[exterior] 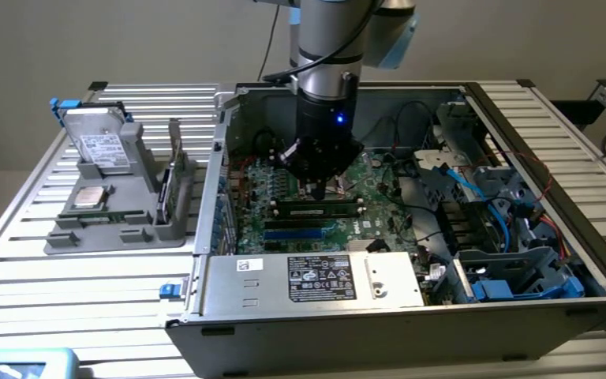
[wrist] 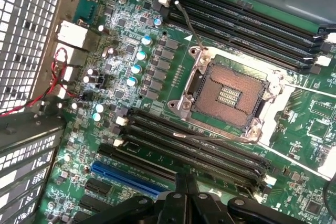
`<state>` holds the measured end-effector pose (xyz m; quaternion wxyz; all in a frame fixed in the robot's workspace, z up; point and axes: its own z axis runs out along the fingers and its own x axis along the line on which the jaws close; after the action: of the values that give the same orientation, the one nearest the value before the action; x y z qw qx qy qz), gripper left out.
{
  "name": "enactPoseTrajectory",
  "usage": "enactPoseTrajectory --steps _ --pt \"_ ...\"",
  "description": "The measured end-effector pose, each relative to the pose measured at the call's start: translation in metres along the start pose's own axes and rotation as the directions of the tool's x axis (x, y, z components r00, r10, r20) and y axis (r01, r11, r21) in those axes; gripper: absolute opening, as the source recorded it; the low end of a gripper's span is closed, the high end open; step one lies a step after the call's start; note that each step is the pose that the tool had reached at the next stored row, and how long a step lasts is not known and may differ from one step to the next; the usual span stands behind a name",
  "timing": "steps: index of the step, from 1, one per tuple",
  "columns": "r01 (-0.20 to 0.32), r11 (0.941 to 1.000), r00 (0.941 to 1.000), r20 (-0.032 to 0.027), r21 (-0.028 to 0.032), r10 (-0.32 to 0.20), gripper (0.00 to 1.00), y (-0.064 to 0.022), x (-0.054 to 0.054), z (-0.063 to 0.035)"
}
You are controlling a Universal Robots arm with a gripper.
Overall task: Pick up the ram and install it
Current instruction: 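Press down the ram until it locks into place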
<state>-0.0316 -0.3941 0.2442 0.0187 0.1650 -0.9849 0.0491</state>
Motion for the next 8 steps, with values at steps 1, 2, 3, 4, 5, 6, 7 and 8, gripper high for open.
enactPoseTrajectory --steps 1,2,3,4,5,6,7,8 --pt "-0.011 0.9999 0.9999 -0.0007 -0.0004 0.011 0.11 0.0000 0.0000 0.0000" --pt "-0.022 0.9998 0.9998 -0.0011 -0.0006 0.022 0.11 0.0000 0.0000 0.0000" --pt "-0.033 0.9994 0.9994 -0.0013 -0.0008 0.033 0.11 0.0000 0.0000 -0.0001" --pt "-0.044 0.9990 0.9990 -0.0013 -0.0010 0.044 0.11 0.0000 0.0000 -0.0001" --pt "-0.055 0.9985 0.9985 -0.0012 -0.0014 0.055 0.11 0.0000 0.0000 0.0000" --pt "-0.066 0.9978 0.9978 -0.0014 -0.0016 0.066 0.11 0.0000 0.0000 0.0000" --pt "-0.077 0.9970 0.9970 -0.0019 -0.0020 0.077 0.11 0.0000 0.0000 0.0000" --pt "-0.088 0.9961 0.9961 -0.0025 -0.0023 0.088 0.11 0.0000 0.0000 -0.0001"
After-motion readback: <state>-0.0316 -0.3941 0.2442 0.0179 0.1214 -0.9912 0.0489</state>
